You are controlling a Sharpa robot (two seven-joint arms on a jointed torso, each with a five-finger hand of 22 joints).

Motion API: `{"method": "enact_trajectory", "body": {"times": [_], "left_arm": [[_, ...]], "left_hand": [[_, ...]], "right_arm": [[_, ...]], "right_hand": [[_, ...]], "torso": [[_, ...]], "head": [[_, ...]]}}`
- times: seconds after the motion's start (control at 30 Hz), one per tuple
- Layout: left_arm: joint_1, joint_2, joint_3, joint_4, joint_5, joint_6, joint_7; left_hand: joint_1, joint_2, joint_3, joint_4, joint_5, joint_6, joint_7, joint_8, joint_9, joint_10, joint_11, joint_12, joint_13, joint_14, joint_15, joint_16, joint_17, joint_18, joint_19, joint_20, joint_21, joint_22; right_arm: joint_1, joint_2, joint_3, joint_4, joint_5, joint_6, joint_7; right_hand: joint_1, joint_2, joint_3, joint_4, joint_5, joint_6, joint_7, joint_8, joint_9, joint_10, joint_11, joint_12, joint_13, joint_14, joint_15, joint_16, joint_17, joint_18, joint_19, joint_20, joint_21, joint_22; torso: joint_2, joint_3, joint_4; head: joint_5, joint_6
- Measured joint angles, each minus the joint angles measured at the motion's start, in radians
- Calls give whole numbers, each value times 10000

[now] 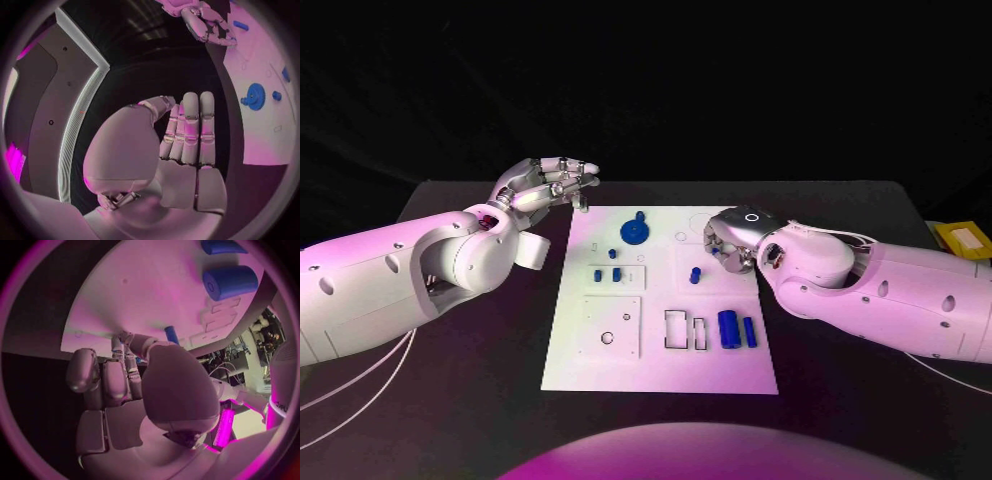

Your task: Assemble the parts on the task board

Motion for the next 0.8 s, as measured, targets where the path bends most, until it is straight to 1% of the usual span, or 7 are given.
{"method": "enact_trajectory", "body": {"times": [0.13,0.2,0.4,0.43,0.47,0.53,0.8], "left_arm": [[0,0,0,3,-8,0,-12],[0,0,0,3,-11,-1,-20],[0,5,-1,-3,-17,-1,-44],[0,5,-1,-5,-18,-1,-47],[0,6,-1,-7,-18,-1,-51],[0,7,-1,-13,-19,0,-57],[0,18,-1,-46,-22,1,-74]], "left_hand": [[0,0,0,0,0,-12,13,-18,-13,0,0,0,-13,0,0,0,0,0,0,0,0,-9],[-8,-4,0,0,0,-12,12,-18,-15,0,0,0,-17,0,0,0,-2,1,0,0,0,-9],[-85,-6,0,0,0,-49,49,-54,-34,-37,37,-37,-37,-36,36,0,-11,0,0,0,1,-14],[-85,-6,0,0,0,-49,48,-54,-41,-37,37,-38,-41,-36,36,0,-11,0,0,0,2,-18],[-85,-6,0,0,0,-49,48,-54,-41,-37,37,-37,-41,-36,36,0,-11,0,0,0,-18,-19],[-85,-6,0,0,0,-49,49,-54,-42,-37,37,-37,-41,-36,36,0,-11,-1,0,0,-35,-19],[-85,-5,-27,-27,0,-49,48,-58,-42,-40,40,-37,-42,-36,36,0,-11,1,0,0,-35,-18]], "right_arm": [[-22,-24,-17,10,-12,-139,-3],[-36,-49,-29,26,-12,-237,-3],[-98,-194,-77,136,18,-619,25],[-106,-221,-82,158,25,-676,30],[-114,-249,-85,184,33,-733,34],[-115,-315,-85,252,52,-874,46],[46,-538,-16,543,150,-1311,99]], "right_hand": [[-8,8,15,-15,-18,-1,-1,0,3,0,0,0,0,20,-20,0,15,0,22,-23,79,-1],[-8,8,21,-22,-18,-2,-2,-3,5,0,0,0,0,36,-36,0,63,1,83,6,171,-1],[-8,9,78,-27,-56,-3,-3,-8,10,8,9,53,0,58,-59,39,102,1,156,-49,270,-2],[-9,8,79,-27,-53,-3,-3,-8,10,16,17,62,0,72,-72,39,106,-20,157,-50,270,-2],[-8,8,79,-27,-49,-4,-3,-8,12,17,18,128,1,71,-72,39,114,-112,165,-43,299,-2],[-8,8,79,-27,-17,-4,-4,-9,135,21,22,205,0,71,-72,39,121,-151,193,-15,316,-2],[-8,8,79,-27,-7,-8,-8,-10,195,37,38,280,2,71,-72,39,135,-150,230,-52,422,-4]], "torso": [[0,0,0],[0,0,1],[-2,0,5],[-2,0,5],[-3,0,5],[-7,-3,5],[-12,-8,8]], "head": [[-12,6],[-18,11],[-26,25],[-26,26],[-27,26],[-27,33],[-32,77]]}}
